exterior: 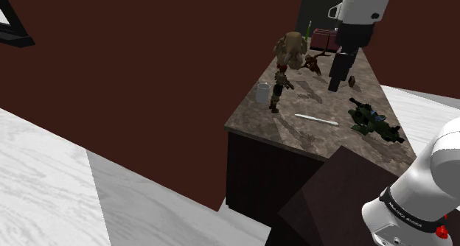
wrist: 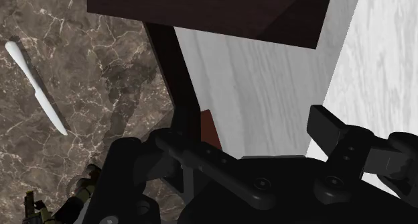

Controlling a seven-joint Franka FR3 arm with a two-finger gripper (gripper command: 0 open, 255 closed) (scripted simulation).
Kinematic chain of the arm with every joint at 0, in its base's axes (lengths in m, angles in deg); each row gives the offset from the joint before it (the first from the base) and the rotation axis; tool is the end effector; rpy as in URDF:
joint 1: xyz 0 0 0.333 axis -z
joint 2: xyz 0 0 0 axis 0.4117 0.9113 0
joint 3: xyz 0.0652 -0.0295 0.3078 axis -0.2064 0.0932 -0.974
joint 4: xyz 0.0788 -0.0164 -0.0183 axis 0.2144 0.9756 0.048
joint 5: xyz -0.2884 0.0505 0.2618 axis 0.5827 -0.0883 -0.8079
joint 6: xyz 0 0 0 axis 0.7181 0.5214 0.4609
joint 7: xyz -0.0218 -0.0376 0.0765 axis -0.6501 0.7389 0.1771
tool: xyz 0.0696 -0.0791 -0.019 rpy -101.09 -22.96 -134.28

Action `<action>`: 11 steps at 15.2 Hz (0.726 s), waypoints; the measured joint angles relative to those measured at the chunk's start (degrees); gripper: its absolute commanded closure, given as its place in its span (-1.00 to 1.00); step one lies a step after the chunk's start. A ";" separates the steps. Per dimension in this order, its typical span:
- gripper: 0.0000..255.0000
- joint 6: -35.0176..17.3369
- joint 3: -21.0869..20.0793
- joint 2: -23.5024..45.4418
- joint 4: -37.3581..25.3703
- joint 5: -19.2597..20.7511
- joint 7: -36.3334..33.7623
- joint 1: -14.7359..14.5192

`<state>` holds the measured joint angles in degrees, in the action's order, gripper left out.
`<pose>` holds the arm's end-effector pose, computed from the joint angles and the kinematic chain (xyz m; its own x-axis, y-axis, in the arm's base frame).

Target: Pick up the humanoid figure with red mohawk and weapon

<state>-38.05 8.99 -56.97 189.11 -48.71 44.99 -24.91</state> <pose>0.3101 0.0276 0.5431 0.9849 0.1556 -0.0761 0.1559 -0.9878 -0.0026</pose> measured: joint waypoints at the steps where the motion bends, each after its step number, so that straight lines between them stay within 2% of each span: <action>1: -1.00 0.00 0.00 0.00 0.00 0.00 0.00 0.00; 6: -1.00 -7.50 4.89 1.66 3.33 2.17 6.31 1.24; 11: -1.00 -16.59 11.60 7.12 3.83 4.03 14.86 2.47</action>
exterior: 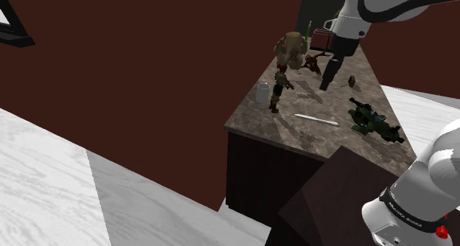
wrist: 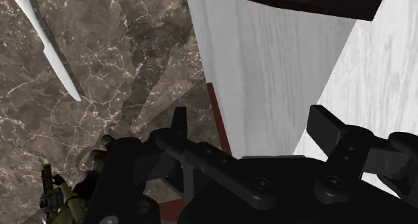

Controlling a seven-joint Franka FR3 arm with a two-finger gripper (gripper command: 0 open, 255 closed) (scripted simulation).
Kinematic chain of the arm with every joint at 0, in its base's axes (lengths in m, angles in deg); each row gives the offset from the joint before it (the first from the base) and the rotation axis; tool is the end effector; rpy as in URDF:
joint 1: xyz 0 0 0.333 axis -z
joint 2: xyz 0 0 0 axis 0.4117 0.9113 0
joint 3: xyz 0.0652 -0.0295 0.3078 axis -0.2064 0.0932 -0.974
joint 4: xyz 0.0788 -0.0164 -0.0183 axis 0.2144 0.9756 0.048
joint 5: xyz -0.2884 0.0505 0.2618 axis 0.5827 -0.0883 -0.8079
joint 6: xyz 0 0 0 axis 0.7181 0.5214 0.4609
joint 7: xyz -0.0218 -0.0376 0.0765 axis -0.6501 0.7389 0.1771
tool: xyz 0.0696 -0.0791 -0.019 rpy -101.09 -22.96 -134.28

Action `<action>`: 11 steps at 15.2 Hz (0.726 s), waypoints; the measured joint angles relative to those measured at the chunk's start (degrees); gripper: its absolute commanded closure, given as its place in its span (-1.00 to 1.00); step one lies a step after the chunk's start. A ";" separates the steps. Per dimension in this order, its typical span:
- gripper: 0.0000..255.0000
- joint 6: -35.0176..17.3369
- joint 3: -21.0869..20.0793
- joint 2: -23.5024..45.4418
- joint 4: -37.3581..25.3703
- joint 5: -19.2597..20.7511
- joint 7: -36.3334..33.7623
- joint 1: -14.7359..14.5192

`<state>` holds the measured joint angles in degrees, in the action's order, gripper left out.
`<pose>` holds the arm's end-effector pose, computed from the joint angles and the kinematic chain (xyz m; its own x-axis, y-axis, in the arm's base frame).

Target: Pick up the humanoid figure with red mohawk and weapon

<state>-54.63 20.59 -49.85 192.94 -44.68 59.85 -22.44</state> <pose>0.3529 -0.0701 0.4920 0.9733 0.2266 0.0361 0.2280 -0.9727 -0.0419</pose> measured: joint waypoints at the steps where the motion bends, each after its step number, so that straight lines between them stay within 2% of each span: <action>1: -1.00 -2.07 1.44 1.83 -0.34 0.13 1.83 0.12; 6: -1.00 -10.84 8.11 8.98 -1.39 -0.95 11.08 -0.04; 11: -1.00 -18.36 14.79 18.41 -5.05 -5.91 21.84 -1.86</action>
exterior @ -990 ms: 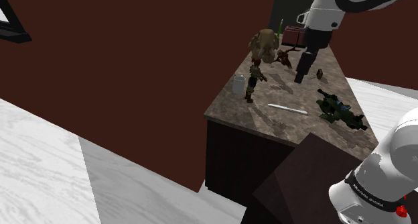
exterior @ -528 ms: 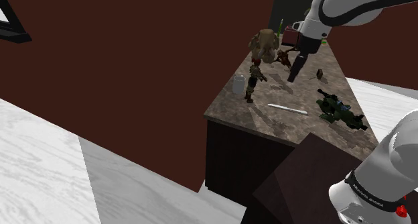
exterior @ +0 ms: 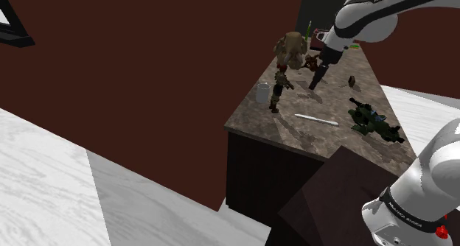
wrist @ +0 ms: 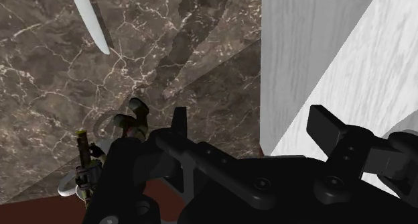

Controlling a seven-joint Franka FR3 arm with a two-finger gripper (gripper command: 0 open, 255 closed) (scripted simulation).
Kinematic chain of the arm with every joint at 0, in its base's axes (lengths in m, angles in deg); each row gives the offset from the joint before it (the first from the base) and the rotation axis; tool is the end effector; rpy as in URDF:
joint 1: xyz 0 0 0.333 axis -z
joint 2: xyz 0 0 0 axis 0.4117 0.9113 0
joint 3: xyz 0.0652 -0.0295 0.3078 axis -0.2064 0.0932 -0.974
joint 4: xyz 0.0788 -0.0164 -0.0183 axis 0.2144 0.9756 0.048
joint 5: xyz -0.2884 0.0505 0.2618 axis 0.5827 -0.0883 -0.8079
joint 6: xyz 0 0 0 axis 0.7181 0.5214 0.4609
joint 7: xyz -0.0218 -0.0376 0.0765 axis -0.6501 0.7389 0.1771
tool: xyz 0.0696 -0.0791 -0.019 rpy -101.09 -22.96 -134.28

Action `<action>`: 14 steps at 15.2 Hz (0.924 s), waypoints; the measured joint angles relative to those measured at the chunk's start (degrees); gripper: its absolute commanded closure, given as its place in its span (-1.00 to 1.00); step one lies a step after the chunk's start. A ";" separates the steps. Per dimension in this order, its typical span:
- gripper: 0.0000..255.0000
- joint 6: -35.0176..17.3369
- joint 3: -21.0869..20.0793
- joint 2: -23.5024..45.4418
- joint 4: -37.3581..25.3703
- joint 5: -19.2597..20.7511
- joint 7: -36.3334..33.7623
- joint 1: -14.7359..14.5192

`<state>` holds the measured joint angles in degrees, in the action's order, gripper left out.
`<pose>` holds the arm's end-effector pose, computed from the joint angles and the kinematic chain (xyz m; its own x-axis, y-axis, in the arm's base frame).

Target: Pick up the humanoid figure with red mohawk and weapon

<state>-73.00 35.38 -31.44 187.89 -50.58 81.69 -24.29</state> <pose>0.4160 -0.1792 0.4255 0.9356 0.3036 0.1801 0.3211 -0.9439 -0.0770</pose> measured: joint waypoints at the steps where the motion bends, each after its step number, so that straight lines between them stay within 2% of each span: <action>1: -1.00 -1.31 1.53 2.24 -1.02 -1.60 2.72 -0.42; 5: -1.00 -4.84 6.10 12.06 -6.61 -10.63 13.93 -2.34; 8: -1.00 -4.69 7.99 19.85 -12.62 -18.89 22.77 -2.21; 11: -1.00 -3.24 8.07 28.19 -19.55 -27.39 31.26 0.00; 14: -1.00 -1.27 6.75 35.34 -26.27 -34.11 37.57 3.20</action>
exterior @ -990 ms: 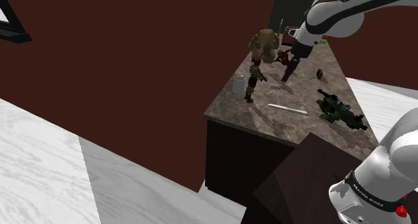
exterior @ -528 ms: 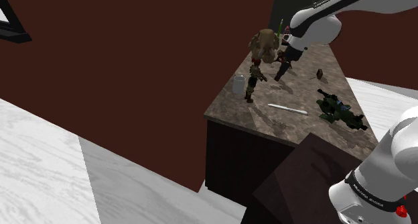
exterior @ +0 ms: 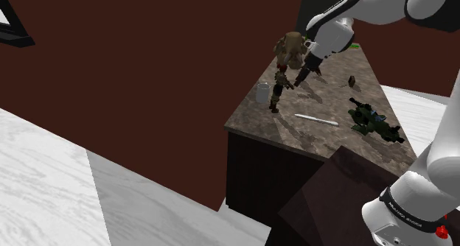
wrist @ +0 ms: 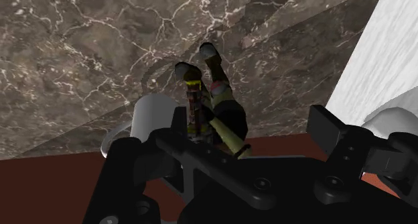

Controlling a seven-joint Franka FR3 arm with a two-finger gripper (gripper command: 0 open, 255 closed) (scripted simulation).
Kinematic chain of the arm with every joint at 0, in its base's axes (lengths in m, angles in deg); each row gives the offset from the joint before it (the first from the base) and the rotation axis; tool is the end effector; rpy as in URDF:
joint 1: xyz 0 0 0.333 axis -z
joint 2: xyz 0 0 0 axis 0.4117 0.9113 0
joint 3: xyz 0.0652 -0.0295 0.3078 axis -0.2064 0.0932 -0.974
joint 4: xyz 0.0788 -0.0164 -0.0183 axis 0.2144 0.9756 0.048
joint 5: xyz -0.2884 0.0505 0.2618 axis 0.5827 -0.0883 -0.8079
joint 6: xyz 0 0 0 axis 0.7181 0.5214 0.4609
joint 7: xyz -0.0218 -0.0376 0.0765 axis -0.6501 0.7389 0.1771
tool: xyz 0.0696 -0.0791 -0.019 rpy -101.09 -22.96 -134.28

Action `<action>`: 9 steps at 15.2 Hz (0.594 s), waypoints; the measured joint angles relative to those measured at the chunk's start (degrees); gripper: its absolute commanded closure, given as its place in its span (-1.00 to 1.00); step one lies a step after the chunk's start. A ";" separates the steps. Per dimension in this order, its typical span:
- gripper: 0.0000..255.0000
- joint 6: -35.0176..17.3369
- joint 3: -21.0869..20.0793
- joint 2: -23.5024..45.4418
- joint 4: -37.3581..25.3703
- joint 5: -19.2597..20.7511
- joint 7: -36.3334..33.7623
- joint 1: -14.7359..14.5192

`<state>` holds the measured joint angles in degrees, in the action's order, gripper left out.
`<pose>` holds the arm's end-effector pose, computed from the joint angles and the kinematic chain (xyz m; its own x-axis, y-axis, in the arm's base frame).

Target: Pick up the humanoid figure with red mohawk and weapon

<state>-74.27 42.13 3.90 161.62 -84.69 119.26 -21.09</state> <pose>0.5262 -0.3057 0.3442 0.8534 0.3811 0.3556 0.4387 -0.8936 -0.0950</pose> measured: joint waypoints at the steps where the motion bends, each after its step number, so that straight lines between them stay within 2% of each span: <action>1: -1.00 0.86 -0.61 2.48 -2.60 -1.97 1.77 1.29; 4: -1.00 1.89 -2.15 7.40 -7.30 -5.65 4.85 3.69; 9: -1.00 0.51 -3.25 10.27 -7.84 -8.11 7.36 4.89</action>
<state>-73.75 38.88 14.17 153.78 -92.80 126.62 -16.20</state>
